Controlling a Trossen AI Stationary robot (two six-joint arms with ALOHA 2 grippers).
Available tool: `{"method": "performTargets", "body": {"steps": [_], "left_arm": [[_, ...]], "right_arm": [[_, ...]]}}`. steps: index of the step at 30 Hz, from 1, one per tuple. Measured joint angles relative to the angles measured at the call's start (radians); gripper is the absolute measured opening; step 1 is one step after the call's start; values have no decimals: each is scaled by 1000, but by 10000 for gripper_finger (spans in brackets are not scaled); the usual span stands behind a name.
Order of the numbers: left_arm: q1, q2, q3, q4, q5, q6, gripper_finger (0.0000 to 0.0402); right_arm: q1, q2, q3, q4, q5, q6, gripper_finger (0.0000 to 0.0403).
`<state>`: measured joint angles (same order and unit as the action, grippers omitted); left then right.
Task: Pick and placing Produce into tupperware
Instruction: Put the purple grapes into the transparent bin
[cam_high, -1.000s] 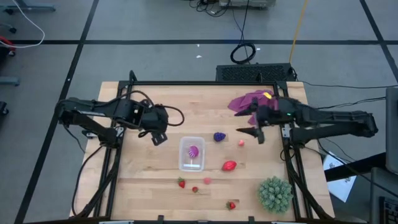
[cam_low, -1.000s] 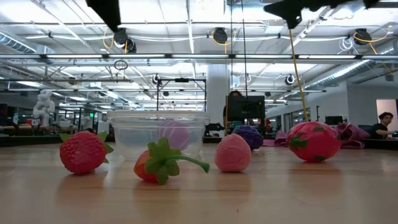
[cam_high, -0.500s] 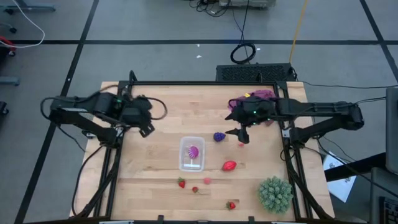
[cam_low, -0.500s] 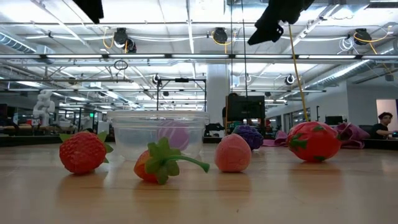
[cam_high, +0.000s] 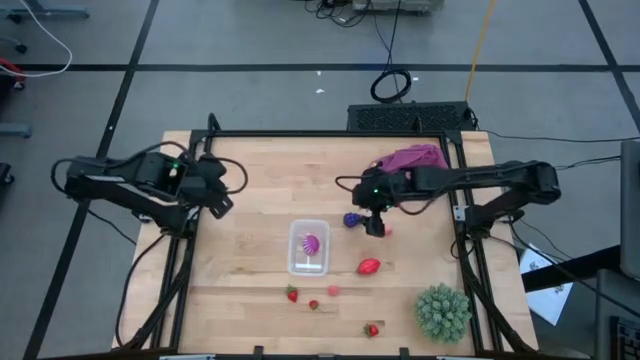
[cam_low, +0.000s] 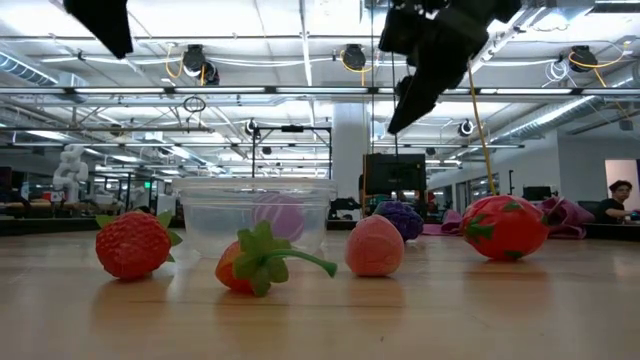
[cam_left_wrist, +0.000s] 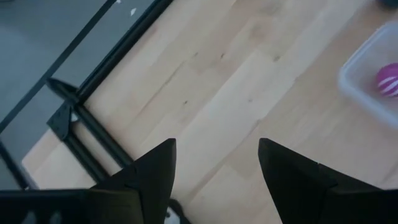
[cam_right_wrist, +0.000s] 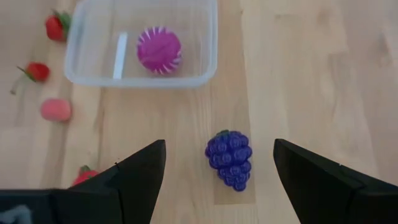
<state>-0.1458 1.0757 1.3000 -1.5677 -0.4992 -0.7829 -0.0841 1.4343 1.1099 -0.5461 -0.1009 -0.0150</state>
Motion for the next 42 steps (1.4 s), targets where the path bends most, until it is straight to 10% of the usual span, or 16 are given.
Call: {"method": "performTargets", "body": {"steps": [42], "left_arm": [[0, 1, -60, 60, 40, -2, 232]], "right_arm": [[-2, 53, -2, 172, 0, -203, 290]]}}
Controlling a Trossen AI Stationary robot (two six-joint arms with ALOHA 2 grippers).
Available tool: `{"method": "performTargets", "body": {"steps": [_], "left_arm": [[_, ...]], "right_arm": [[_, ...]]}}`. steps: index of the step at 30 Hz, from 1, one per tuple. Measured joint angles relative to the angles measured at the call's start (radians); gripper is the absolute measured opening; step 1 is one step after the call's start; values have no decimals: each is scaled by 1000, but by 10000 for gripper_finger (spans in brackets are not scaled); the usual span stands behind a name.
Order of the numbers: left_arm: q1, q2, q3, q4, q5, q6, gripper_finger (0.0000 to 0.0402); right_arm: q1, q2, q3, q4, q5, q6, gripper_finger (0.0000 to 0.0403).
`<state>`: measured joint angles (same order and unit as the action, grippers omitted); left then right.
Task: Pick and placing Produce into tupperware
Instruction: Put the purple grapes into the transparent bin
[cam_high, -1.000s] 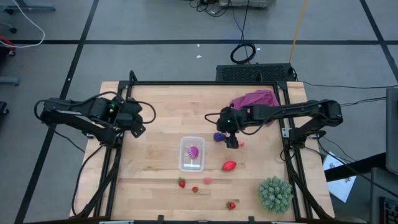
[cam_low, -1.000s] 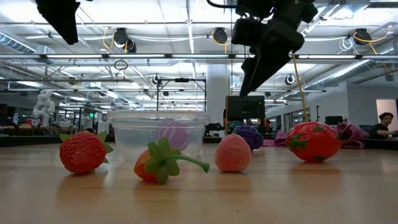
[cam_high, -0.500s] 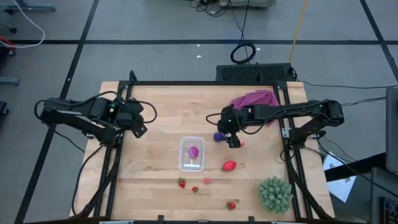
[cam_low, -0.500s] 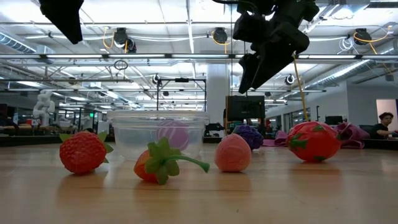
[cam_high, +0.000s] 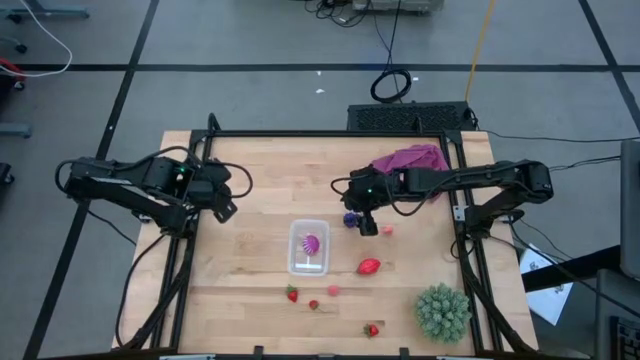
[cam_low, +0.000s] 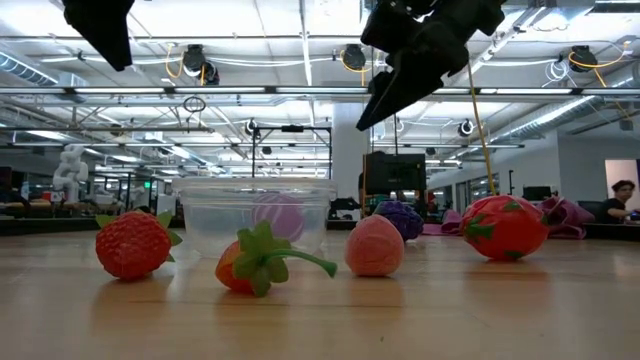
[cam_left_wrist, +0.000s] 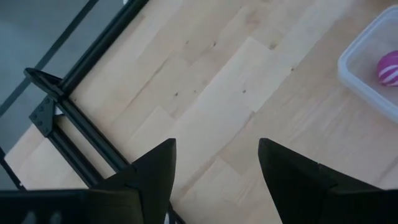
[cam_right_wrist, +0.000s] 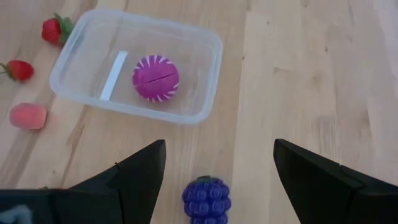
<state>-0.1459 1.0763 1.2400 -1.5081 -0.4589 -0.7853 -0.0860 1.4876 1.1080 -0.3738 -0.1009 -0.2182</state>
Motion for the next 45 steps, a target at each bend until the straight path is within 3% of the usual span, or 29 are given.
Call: {"method": "performTargets", "body": {"steps": [7, 13, 25, 32, 45], "left_arm": [[0, 0, 0, 1, 10, -3, 232], [0, 0, 0, 1, 10, -2, 232], [0, 0, 0, 25, 13, 9, 232], [0, 0, 0, 26, 13, 21, 232], [0, 0, 0, 26, 14, 23, 232]], "right_arm": [[-1, 0, -15, -21, 2, 52, 290], [-2, 0, -49, -20, 81, 61, 290], [-3, 0, -58, -24, 83, 76, 291], [18, 0, -58, -27, 210, 59, 291], [77, 0, -58, -69, 205, -30, 291]]}}
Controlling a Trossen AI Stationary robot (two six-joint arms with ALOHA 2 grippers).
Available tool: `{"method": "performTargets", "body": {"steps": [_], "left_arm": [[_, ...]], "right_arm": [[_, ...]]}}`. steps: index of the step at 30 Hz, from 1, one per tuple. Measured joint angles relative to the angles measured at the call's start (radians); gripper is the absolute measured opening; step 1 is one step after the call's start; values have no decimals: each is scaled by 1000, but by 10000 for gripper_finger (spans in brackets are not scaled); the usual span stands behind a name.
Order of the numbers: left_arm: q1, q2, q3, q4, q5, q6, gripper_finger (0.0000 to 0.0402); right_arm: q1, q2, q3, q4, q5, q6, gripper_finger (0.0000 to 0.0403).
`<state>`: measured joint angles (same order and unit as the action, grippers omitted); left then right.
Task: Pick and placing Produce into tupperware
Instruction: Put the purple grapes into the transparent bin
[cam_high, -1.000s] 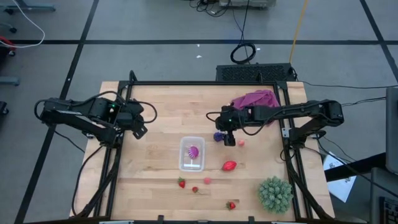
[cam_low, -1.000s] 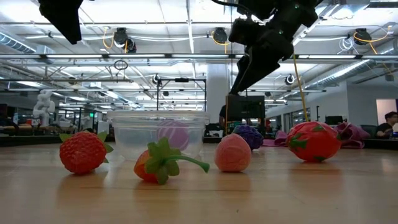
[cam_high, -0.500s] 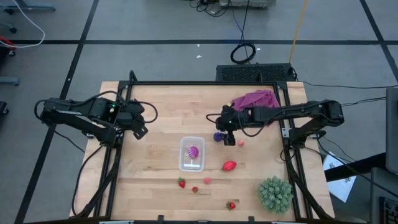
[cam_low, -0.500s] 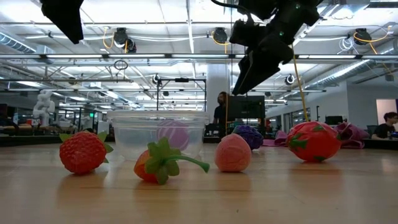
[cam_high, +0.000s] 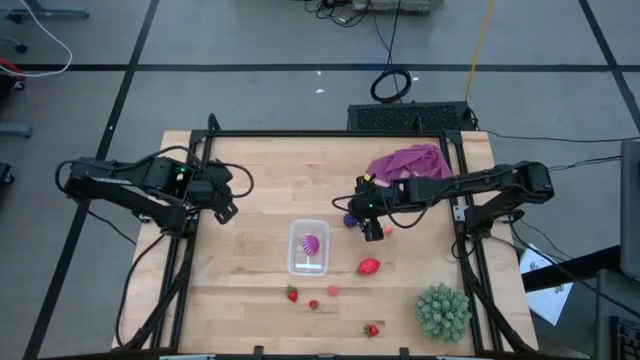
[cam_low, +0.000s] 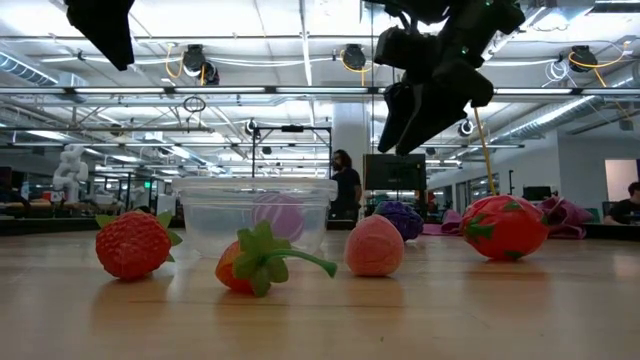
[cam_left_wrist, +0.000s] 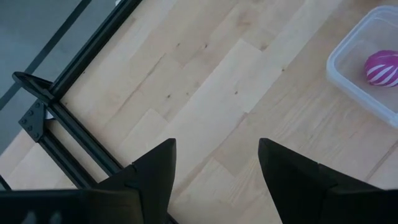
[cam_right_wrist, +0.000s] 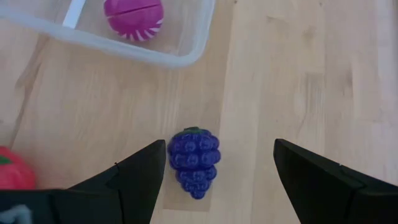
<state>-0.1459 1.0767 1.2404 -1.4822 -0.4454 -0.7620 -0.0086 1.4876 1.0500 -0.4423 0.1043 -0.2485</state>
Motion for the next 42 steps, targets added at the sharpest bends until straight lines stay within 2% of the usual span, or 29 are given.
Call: {"method": "performTargets", "body": {"steps": [11, 30, 42], "left_arm": [[0, 0, 0, 0, 0, 0, 232], [0, 0, 0, 40, 2, 31, 232], [0, 0, 0, 40, 2, 34, 232]], "right_arm": [[6, 0, 0, 6, 0, -27, 291], [7, 0, 0, 4, 0, 102, 290], [6, 0, 0, -20, 0, 104, 291]]}}
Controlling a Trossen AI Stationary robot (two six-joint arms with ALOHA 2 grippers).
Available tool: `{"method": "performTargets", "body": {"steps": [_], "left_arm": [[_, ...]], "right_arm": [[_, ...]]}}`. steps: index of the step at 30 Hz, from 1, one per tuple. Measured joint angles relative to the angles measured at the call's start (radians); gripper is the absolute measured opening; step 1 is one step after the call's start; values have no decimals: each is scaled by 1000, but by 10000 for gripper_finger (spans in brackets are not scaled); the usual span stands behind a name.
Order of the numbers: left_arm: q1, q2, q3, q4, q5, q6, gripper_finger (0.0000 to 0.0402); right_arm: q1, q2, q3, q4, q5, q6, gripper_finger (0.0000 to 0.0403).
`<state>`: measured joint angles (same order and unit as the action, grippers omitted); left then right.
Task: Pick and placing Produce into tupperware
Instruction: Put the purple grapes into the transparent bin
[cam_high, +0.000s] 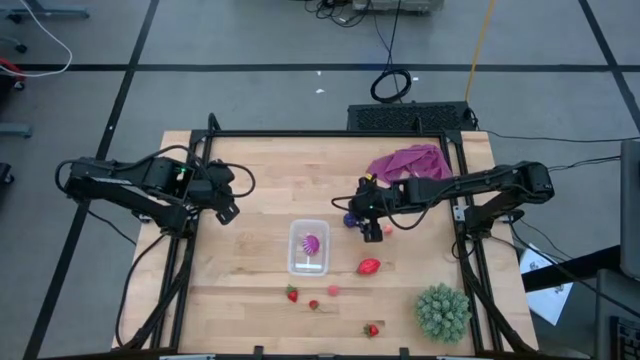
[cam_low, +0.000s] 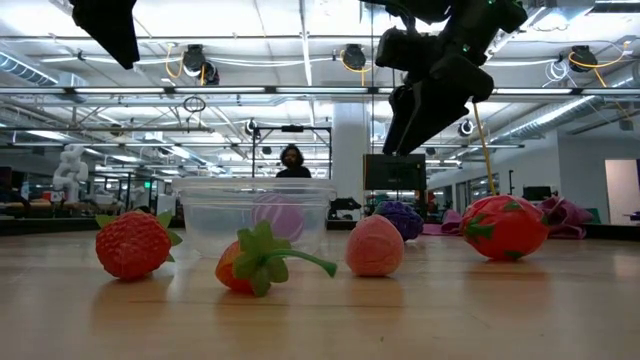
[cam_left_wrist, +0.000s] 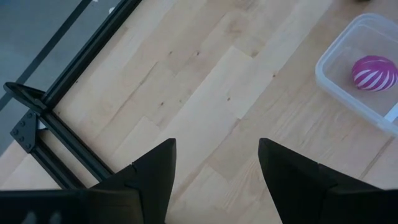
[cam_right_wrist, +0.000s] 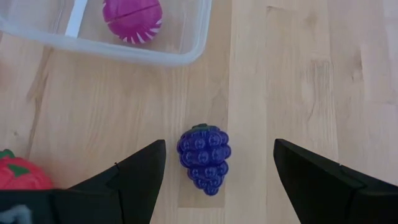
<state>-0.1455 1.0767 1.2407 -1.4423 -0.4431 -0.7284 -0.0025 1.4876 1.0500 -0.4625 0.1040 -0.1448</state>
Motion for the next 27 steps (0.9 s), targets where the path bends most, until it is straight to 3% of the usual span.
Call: {"method": "performTargets", "body": {"steps": [21, 27], "left_arm": [[0, 0, 0, 2, 0, 0, 232], [0, 0, 0, 2, 0, 8, 232]], "right_arm": [[7, 0, 0, -22, 46, -15, 301], [7, 0, 0, -19, 49, 81, 293]]}}
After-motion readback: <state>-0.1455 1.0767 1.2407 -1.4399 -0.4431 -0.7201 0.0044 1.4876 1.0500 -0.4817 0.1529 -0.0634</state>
